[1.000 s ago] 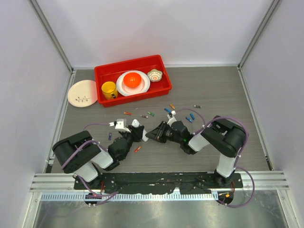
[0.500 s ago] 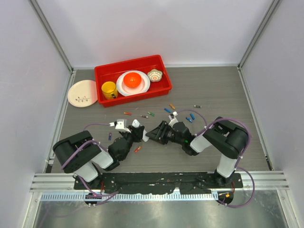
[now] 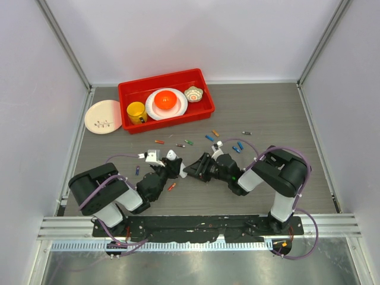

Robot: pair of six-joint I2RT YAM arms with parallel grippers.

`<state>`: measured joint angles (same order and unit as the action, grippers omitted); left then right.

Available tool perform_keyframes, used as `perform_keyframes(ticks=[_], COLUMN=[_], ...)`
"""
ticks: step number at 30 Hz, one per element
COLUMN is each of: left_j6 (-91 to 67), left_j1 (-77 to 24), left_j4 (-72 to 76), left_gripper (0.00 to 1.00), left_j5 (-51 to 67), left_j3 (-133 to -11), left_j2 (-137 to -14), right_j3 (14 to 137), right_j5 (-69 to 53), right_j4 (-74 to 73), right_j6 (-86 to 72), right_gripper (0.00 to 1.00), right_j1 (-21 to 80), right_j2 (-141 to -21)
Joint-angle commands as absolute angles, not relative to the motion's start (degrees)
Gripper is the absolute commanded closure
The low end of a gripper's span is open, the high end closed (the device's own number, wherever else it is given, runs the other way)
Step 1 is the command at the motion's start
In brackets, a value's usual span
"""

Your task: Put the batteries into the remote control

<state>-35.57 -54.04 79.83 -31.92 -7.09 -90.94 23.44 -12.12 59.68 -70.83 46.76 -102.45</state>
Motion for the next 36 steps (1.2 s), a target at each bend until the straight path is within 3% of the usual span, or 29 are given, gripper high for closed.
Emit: perform_keyframes(ticks=[1,20,36], left_j6=[-34.0,-34.4,-34.5], left_j1=[-54.8,-56.6,-56.8], left_j4=[88.6,88.6,88.6], left_gripper=[1.0,1.0,1.0], left_j5=[-33.6,-34.2,-34.9], left_j3=[-6.9,-7.1,-7.5], left_j2=[-92.2,-94.1,-95.0], right_j3=[24.3,24.7,24.8], right_j5=[-11.6,-11.4,-11.7], right_j4=[63.3,65.0,64.2], right_j6=[-71.5,-71.9,-72.1], right_gripper=[0.53,0.6,0.55], right_j1=[46.8,46.8,46.9], right_j2=[-103.6,-104.6,-102.7])
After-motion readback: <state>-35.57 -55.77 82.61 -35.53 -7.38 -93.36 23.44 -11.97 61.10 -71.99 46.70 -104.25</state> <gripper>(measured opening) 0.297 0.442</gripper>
